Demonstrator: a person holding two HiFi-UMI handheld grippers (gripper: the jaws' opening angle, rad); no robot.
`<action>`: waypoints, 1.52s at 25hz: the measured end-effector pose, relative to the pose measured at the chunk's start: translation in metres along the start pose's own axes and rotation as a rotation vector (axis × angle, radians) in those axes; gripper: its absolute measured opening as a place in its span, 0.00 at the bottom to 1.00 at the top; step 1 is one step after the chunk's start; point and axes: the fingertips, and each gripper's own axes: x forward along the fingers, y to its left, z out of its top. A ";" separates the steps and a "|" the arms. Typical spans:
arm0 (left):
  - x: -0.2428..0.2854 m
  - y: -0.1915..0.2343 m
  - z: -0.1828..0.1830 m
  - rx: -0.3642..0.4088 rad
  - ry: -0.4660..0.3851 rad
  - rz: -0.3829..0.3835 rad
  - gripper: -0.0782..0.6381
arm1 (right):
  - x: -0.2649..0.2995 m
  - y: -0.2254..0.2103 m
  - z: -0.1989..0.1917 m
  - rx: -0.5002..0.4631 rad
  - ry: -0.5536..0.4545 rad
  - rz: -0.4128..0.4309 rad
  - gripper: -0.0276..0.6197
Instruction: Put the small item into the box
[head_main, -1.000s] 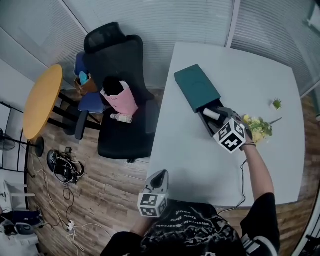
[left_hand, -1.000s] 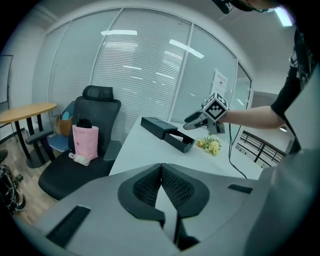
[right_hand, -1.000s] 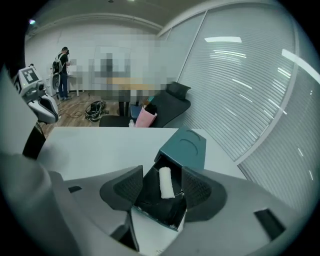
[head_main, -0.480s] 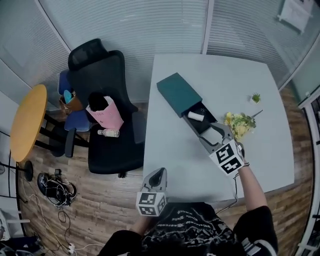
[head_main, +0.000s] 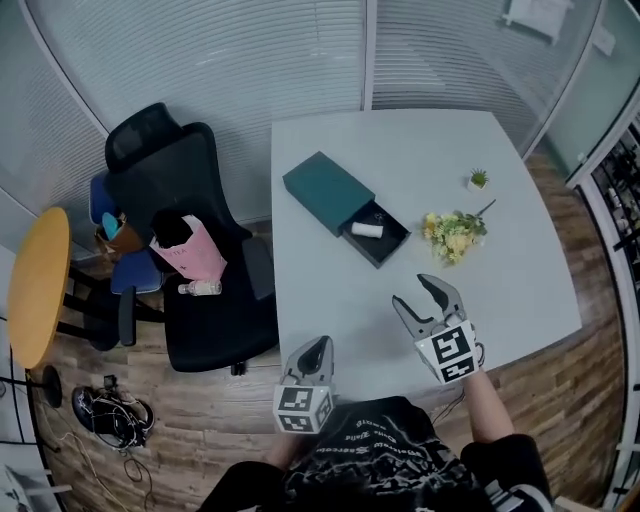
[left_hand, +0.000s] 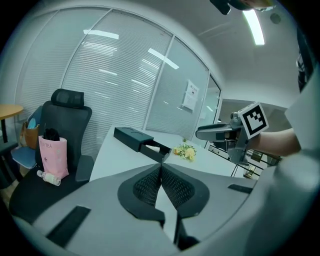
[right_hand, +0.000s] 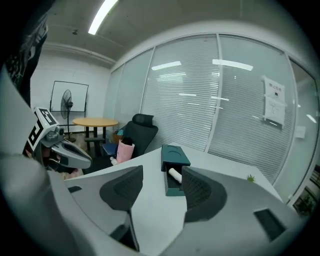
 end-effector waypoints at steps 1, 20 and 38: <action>-0.001 -0.001 0.000 0.006 -0.001 -0.009 0.14 | -0.005 0.003 -0.002 0.019 -0.014 -0.018 0.43; -0.011 -0.014 -0.026 0.063 0.036 -0.104 0.14 | -0.048 0.071 -0.097 0.243 0.060 -0.166 0.42; -0.002 -0.017 -0.032 0.052 0.050 -0.047 0.14 | -0.042 0.078 -0.110 0.267 0.109 -0.081 0.06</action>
